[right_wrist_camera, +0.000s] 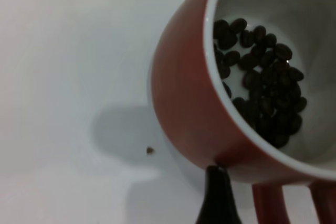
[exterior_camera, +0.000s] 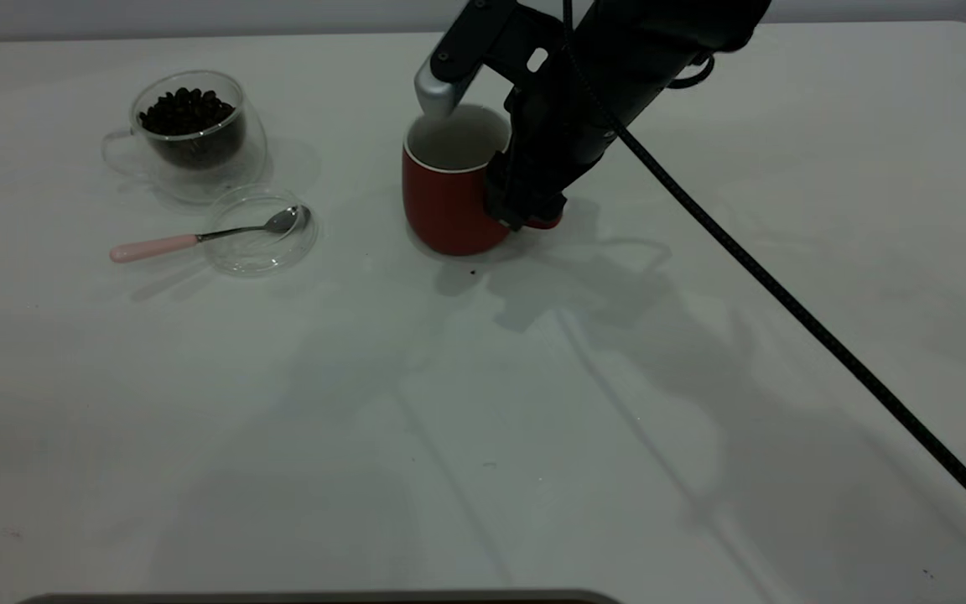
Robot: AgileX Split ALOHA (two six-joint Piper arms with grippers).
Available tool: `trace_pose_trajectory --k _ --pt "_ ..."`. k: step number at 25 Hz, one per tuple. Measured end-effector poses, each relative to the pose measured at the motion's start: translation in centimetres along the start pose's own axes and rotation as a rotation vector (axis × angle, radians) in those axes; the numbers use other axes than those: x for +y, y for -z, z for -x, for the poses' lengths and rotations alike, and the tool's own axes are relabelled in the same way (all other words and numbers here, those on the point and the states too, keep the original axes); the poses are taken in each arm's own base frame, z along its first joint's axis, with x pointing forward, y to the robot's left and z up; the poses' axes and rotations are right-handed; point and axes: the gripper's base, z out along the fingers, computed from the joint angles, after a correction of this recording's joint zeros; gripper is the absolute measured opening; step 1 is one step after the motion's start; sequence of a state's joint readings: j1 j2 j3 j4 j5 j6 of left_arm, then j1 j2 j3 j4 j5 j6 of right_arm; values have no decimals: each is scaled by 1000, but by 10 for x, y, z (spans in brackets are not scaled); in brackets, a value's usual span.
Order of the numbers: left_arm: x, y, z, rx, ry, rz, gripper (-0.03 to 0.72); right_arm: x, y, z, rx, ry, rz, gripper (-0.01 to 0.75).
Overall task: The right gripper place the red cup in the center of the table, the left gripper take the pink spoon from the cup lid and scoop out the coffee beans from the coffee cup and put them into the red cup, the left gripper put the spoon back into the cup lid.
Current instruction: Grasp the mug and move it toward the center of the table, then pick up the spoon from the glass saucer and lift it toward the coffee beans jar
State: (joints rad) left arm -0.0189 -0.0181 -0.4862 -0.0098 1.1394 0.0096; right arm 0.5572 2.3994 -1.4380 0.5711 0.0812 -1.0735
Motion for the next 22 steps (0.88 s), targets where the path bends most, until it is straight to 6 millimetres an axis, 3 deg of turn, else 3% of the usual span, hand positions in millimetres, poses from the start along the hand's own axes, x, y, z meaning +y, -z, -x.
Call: trace_pose_trajectory --k 3,7,14,19,22 --pt "0 0 0 0 0 0 558 -1 6 5 -9 -10 7 590" --pt "0 0 0 0 3 0 558 -7 37 24 -27 -10 71 590" --pt "0 0 0 0 3 0 558 -42 136 37 32 -104 282 590" --pt "0 0 0 0 3 0 558 -65 215 23 177 -265 321 590" --pt "0 0 0 0 3 0 558 -64 249 12 253 -336 264 590"
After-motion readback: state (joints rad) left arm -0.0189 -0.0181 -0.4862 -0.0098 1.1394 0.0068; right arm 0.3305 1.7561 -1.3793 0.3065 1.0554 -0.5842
